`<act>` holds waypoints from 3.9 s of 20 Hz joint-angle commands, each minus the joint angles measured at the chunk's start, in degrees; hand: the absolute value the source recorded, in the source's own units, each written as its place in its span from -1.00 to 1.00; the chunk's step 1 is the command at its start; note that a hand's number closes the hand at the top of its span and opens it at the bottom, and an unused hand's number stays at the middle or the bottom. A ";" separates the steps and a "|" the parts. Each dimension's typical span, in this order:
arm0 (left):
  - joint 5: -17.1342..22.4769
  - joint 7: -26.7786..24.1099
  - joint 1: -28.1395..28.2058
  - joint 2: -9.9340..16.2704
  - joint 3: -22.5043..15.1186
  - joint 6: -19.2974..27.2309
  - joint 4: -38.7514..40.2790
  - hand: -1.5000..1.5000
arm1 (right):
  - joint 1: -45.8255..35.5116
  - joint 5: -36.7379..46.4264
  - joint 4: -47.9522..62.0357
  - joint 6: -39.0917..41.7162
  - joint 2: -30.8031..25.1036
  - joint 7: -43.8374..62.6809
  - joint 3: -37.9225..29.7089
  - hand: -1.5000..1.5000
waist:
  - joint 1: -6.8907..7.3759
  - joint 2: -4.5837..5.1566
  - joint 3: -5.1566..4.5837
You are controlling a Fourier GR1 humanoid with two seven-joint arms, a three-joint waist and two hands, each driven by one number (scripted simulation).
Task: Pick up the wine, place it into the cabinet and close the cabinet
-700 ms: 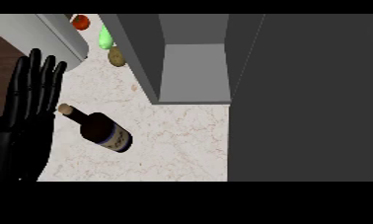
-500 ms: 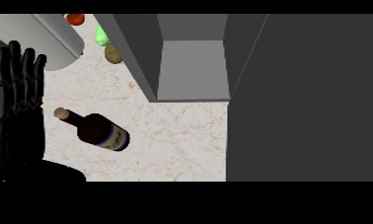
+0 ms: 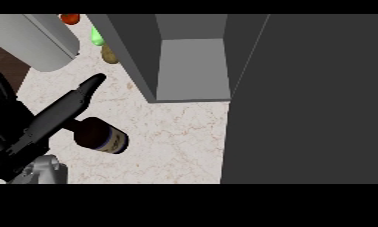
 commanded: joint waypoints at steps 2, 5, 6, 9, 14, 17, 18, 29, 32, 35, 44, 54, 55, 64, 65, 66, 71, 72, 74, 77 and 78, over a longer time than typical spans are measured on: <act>-13.88 11.95 -9.62 -0.42 -7.99 14.83 6.34 -1.00 | 1.66 -3.15 -3.25 2.26 -0.91 2.45 2.18 -1.00 | -1.00 0.12 0.04; -22.28 20.27 -13.86 -0.43 -10.56 17.06 8.50 -1.00 | 3.74 -4.99 -6.43 1.97 -1.76 4.71 1.24 -1.00 | -0.61 -0.19 0.06; -24.22 23.73 -14.87 -0.43 -11.36 16.68 8.35 -1.00 | 4.16 -4.30 -6.83 1.82 -1.65 4.97 2.10 -1.00 | -0.33 -0.37 0.08; -30.83 31.27 -19.71 -0.44 -12.56 16.98 10.74 -1.00 | 3.80 -4.34 -8.58 1.38 -1.82 6.61 2.63 -1.00 | 0.00 -0.48 0.05; -42.55 46.36 -25.57 -0.44 -14.57 12.56 10.67 -1.00 | 4.30 -6.73 -12.52 -0.39 -2.23 10.42 0.92 -1.00 | 0.69 -0.75 -0.05; -49.61 54.06 -32.41 -0.44 -14.11 7.40 10.81 -1.00 | 1.26 -8.49 -13.00 -1.04 -3.22 13.37 -0.98 -1.00 | 0.88 -0.70 -0.10; -51.94 57.77 -34.48 -0.44 -14.54 7.78 12.32 -1.00 | 0.95 -7.84 -11.42 -0.88 -2.21 11.75 -0.32 -1.00 | 0.64 -0.56 -0.09; -62.56 68.18 -45.35 -0.44 -14.98 -4.95 13.80 -1.00 | -4.28 -6.42 -13.99 -4.06 -1.97 17.31 1.43 -1.00 | -0.49 -0.46 -0.23; -62.73 68.24 -44.45 -0.44 -14.05 -7.54 11.67 -1.00 | -0.98 -4.91 -14.14 -2.76 -1.57 14.38 3.21 -1.00 | -0.54 -0.52 -0.21; -61.51 68.27 -48.63 -0.44 -12.77 -10.10 13.39 -1.00 | -4.39 -2.23 -12.84 -5.57 -0.61 16.13 4.07 -1.00 | -0.31 -0.31 -0.27; -60.72 68.26 -48.29 -0.44 -11.30 -13.43 10.48 -1.00 | -4.50 -2.82 -13.83 -7.49 -1.28 17.41 2.54 -1.00 | 0.16 -0.22 -0.27; -60.46 68.22 -41.65 -0.44 -12.20 -13.85 7.16 -1.00 | -4.50 -2.14 -11.80 -7.75 -3.00 17.97 -0.06 -1.00 | 0.02 -0.18 -0.23; -59.61 68.22 -43.11 -0.44 -10.77 -13.58 7.76 -1.00 | -6.61 -2.44 -12.61 -9.07 -2.60 19.65 -0.57 -1.00 | 0.31 -0.07 -0.28; -57.68 67.12 -28.42 -0.44 -12.87 -5.86 5.64 -1.00 | -4.63 -1.13 -13.77 -9.32 -3.19 17.94 -3.16 -1.00 | 0.45 0.15 -0.32; -57.73 68.16 -30.29 -0.44 -12.13 -6.16 6.74 -1.00 | -4.99 -2.08 -12.67 -8.71 -3.39 17.54 -3.74 -1.00 | 0.31 0.15 -0.29; -57.80 67.37 -29.54 -0.44 -11.48 -4.38 7.69 -1.00 | -4.53 -3.14 -11.76 -7.27 -3.72 16.32 -4.22 -1.00 | 0.45 0.25 -0.28; -56.55 64.93 -20.58 -0.44 -11.49 -0.84 5.40 -1.00 | -1.00 -7.31 -11.40 -3.79 -4.57 12.91 -8.62 -1.00 | 0.68 0.16 -0.25; -58.48 65.73 -17.33 -0.44 -13.11 2.62 7.22 -1.00 | -1.15 -4.65 -12.24 -4.95 -3.55 13.58 -6.47 -1.00 | 0.59 0.19 -0.30; -56.07 62.31 -15.24 -0.44 -10.25 3.52 7.24 -1.00 | 1.72 -6.05 -14.10 -3.87 -3.54 12.79 -7.43 -1.00 | 0.47 0.19 -0.30; -60.20 63.19 -10.36 -0.44 -11.79 6.37 6.10 -1.00 | 0.70 -6.49 -13.48 -2.91 -3.86 13.43 -7.83 -1.00 | 0.97 0.08 -0.30; -57.27 58.75 -11.59 -0.44 -7.05 7.43 8.95 -1.00 | 3.88 -5.03 -17.78 -3.08 -3.82 14.76 -6.55 -1.00 | 0.49 0.13 -0.34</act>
